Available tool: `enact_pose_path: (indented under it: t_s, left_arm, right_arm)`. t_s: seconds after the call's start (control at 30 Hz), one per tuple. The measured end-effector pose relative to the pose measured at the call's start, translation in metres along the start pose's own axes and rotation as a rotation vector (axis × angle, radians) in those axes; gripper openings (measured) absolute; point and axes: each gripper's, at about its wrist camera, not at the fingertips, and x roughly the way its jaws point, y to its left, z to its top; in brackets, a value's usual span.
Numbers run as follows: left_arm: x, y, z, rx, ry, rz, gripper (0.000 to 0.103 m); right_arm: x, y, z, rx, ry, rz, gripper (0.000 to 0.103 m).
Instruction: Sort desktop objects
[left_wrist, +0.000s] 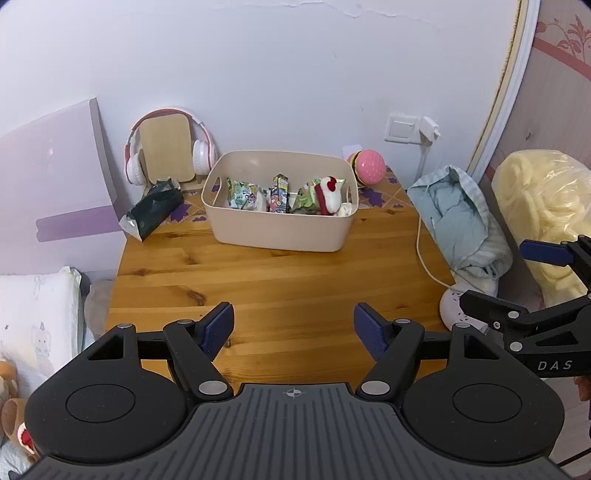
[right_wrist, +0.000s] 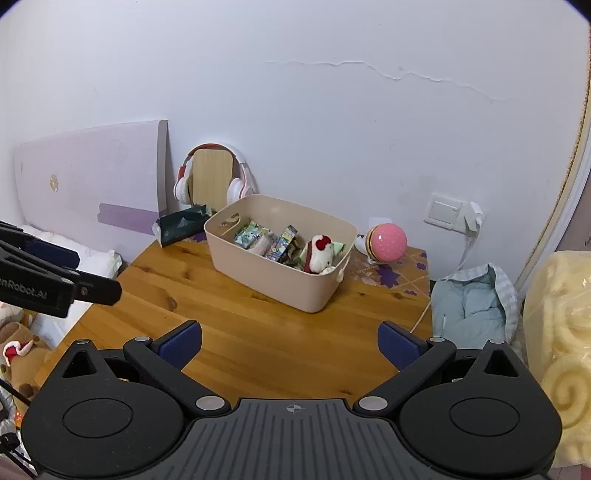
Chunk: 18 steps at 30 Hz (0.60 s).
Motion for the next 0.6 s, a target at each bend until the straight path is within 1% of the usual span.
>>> enact_pose_path:
  t_s: [0.2, 0.6]
  left_arm:
    - [-0.0044, -0.0004, -0.0005, 0.003, -0.003, -0.01, 0.073]
    - [-0.0059, -0.0042, -0.0033, 0.008, -0.001, 0.006, 0.074]
  right_arm:
    - [-0.0057, -0.0023, 0.0001, 0.01, -0.008, -0.007, 0.103]
    - [-0.0068, -0.0017, -0.0031, 0.016, 0.006, -0.009, 0.103]
